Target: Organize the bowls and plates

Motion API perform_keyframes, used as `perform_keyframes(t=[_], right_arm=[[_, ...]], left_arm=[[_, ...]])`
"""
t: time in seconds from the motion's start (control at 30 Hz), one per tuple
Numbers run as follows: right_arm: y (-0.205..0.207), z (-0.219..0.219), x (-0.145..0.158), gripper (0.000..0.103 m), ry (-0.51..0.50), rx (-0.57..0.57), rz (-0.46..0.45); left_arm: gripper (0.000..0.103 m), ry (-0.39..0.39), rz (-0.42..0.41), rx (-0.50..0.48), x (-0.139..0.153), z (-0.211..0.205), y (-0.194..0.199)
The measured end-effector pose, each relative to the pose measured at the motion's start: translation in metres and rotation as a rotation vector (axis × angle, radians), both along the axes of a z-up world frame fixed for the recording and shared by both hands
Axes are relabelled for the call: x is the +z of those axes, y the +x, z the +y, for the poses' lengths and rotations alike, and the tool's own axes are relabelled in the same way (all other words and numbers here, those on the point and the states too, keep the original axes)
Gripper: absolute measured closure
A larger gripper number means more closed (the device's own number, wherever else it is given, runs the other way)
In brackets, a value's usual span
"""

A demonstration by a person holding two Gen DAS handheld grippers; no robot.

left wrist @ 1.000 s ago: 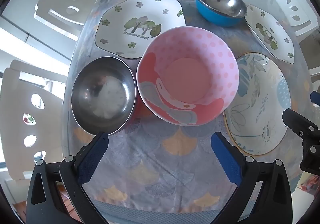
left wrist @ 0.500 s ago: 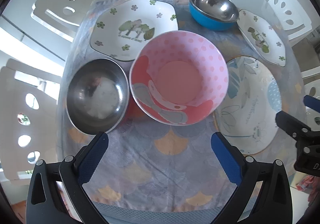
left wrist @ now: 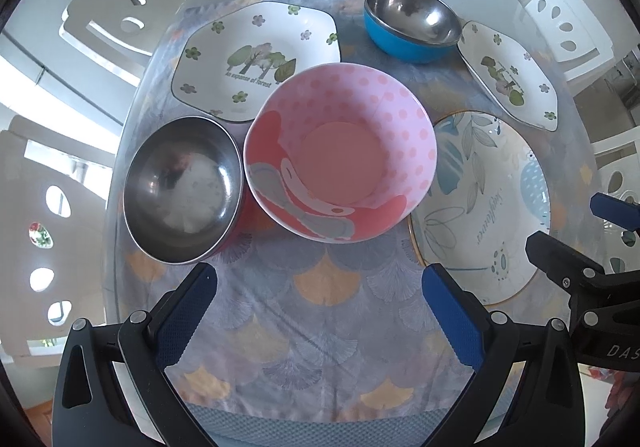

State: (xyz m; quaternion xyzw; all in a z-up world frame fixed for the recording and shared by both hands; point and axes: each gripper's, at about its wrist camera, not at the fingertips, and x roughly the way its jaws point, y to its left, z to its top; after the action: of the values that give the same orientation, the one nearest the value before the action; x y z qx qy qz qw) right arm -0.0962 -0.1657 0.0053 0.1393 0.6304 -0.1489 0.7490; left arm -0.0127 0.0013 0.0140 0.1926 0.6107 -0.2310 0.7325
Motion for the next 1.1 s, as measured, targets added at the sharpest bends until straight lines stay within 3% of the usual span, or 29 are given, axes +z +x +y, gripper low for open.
perform_keyframes(t=[1.1], right_arm=[[0.0017, 0.0002, -0.0013, 0.000, 0.006, 0.001, 0.000]], left_arm=[[0.001, 0.022, -0.027, 0.016, -0.0015, 0.0024, 0.0004]])
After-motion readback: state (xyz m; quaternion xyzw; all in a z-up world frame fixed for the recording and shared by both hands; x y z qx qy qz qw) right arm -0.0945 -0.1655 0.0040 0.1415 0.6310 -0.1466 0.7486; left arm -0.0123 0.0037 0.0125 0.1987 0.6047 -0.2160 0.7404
